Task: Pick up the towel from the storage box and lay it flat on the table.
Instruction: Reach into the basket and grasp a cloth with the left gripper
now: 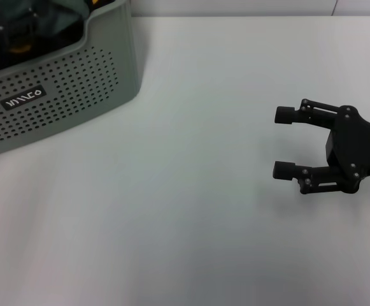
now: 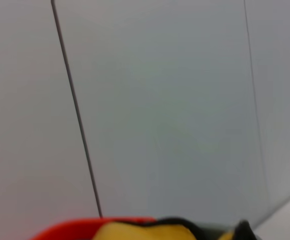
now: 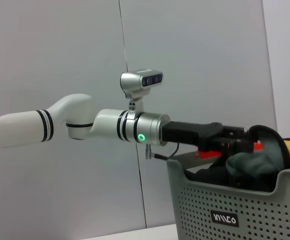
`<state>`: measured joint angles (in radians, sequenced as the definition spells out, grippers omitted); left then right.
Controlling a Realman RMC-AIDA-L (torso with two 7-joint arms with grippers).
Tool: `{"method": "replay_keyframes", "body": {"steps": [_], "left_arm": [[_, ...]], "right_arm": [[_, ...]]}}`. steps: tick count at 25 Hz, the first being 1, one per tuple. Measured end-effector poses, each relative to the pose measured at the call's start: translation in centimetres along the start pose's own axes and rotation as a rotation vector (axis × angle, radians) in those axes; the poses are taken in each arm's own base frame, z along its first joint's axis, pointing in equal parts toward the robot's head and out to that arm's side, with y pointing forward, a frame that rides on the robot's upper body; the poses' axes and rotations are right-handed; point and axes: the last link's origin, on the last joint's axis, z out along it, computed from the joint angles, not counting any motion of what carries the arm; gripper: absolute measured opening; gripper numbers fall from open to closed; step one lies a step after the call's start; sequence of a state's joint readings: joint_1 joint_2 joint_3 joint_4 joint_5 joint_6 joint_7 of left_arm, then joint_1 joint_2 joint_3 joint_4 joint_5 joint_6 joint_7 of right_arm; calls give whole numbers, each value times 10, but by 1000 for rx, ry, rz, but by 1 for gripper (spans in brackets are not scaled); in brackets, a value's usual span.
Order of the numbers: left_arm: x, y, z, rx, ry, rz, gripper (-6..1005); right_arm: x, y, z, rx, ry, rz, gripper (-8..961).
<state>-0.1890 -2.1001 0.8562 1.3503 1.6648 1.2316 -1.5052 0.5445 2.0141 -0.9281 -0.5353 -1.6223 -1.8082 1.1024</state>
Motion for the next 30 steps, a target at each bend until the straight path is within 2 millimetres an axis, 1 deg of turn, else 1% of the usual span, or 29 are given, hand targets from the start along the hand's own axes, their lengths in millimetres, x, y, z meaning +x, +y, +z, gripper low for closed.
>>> {"method": "replay_keyframes", "body": {"steps": [4, 9, 13, 17, 23, 25, 30], "left_arm": [[4, -2, -1, 21, 40, 25, 648], [3, -2, -1, 20, 47, 57, 599], [0, 0, 3, 12, 45, 78, 557], [0, 1, 6, 5, 50, 99, 515], [9, 0, 4, 22, 138, 98, 451], [8, -1, 3, 28, 164, 97, 370], [3, -2, 6, 28, 164, 77, 171]], "right_arm": [[2, 1, 0, 0, -3, 3, 881], [3, 2, 0, 2, -6, 5, 881], [3, 3, -1, 4, -12, 2, 880], [3, 3, 0, 5, -15, 3, 880], [4, 4, -1, 8, -17, 4, 879], [4, 4, -1, 8, -17, 4, 879], [4, 4, -1, 11, -19, 3, 879]]}}
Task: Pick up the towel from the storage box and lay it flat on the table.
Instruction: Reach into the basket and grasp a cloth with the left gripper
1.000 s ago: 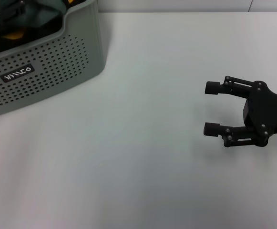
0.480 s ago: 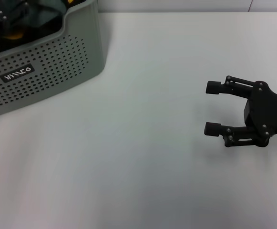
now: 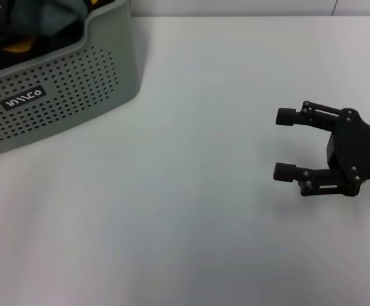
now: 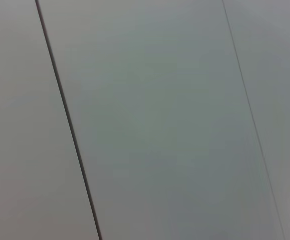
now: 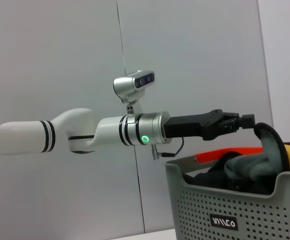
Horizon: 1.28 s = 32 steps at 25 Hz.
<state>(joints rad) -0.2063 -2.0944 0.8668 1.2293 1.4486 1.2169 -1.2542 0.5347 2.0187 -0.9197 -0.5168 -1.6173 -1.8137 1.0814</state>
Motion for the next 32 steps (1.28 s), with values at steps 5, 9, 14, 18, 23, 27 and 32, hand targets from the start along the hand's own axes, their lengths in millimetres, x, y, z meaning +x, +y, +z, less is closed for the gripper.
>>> {"method": "replay_keyframes", "body": {"steps": [5, 9, 14, 18, 23, 27, 32], "left_arm": [[-1, 0, 1, -1, -1, 5, 23], [4, -2, 0, 12, 32, 0, 22], [4, 0, -1, 11, 52, 2, 10], [-8, 9, 3, -18, 25, 64, -1], [-6, 8, -6, 23, 78, 46, 10], [-1, 9, -20, 41, 144, 77, 150], [-5, 12, -23, 44, 150, 123, 341]], "right_arm": [[0, 0, 0, -1, 0, 0, 878], [0, 0, 0, -2, 0, -1, 878], [0, 0, 0, -2, 0, 0, 878], [0, 0, 0, -3, 0, -1, 877], [0, 1, 0, -4, 2, 1, 877], [2, 1, 0, -2, -1, 10, 876], [1, 1, 1, -3, 0, 7, 876]]}}
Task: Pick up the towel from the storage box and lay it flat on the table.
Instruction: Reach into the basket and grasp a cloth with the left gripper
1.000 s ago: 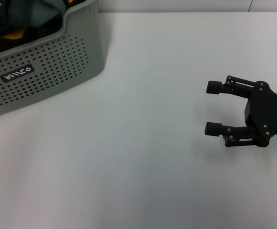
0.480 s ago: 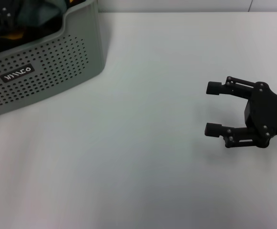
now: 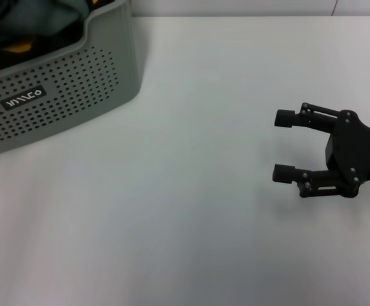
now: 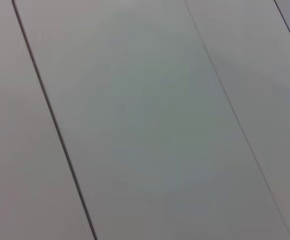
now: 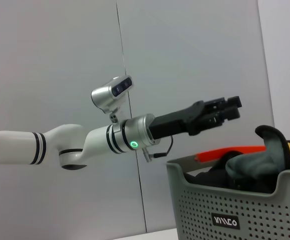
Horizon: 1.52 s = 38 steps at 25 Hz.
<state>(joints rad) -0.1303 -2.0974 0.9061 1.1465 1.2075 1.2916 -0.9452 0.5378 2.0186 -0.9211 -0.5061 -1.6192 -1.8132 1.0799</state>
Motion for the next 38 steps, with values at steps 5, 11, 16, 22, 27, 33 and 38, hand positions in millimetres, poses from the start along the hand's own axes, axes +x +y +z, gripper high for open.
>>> {"method": "replay_keyframes", "body": {"steps": [5, 11, 16, 22, 27, 33, 38], "left_arm": [[-7, 9, 11, -36, 0, 69, 510], [-14, 7, 20, -24, -11, 115, 596], [-22, 1, 25, 20, -57, 153, 594], [-30, 3, 25, 19, -77, 184, 593], [-32, 4, 25, 23, -80, 193, 591], [-32, 2, 26, 29, -80, 203, 465], [-33, 2, 28, 27, -84, 220, 254]], "right_arm": [[0, 0, 1, -1, 1, -3, 876], [1, 1, 0, 4, -3, -7, 875], [2, 1, 0, 8, -9, -8, 875], [2, 1, 0, 13, -15, -11, 874], [1, 0, 0, 11, -15, -13, 874], [1, 1, 0, 8, -17, -14, 873], [1, 1, 0, 9, -18, -12, 873]]}}
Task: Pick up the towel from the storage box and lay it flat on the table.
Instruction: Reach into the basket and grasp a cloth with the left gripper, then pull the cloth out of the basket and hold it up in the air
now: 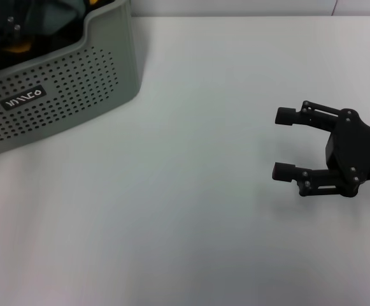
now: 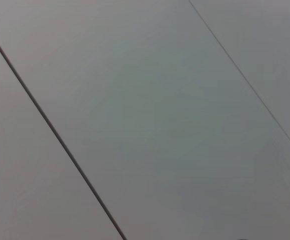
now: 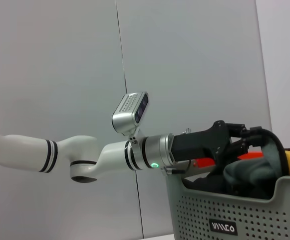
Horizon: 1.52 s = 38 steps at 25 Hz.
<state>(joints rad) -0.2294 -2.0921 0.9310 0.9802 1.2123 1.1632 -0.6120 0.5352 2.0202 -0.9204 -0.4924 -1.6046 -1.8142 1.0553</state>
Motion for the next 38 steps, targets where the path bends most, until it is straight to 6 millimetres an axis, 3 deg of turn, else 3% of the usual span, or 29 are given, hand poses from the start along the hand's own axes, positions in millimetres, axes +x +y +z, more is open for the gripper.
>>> {"method": "replay_keyframes", "body": {"steps": [8, 13, 19, 23, 27, 33, 38], "left_arm": [[-1, 1, 1, -1, 0, -36, 116], [10, -5, 2, 26, 74, -225, 34], [58, -8, -3, -222, 319, -526, 31], [94, -8, -19, -343, 567, -650, 29], [118, -3, -21, -459, 734, -743, 29], [127, 13, -2, -548, 775, -794, 29], [112, 28, 18, -550, 751, -875, 29]], "right_arm": [[0, 0, 0, 0, -1, 1, 872], [0, 1, 0, -3, -3, 2, 871], [0, 1, 0, -3, -8, 2, 871], [-1, 0, 1, 3, -12, 1, 870], [-6, -2, 4, 9, -48, -13, 870], [-21, -6, 19, -32, -142, -59, 870], [-22, -1, 37, -101, -167, -64, 869]]}}
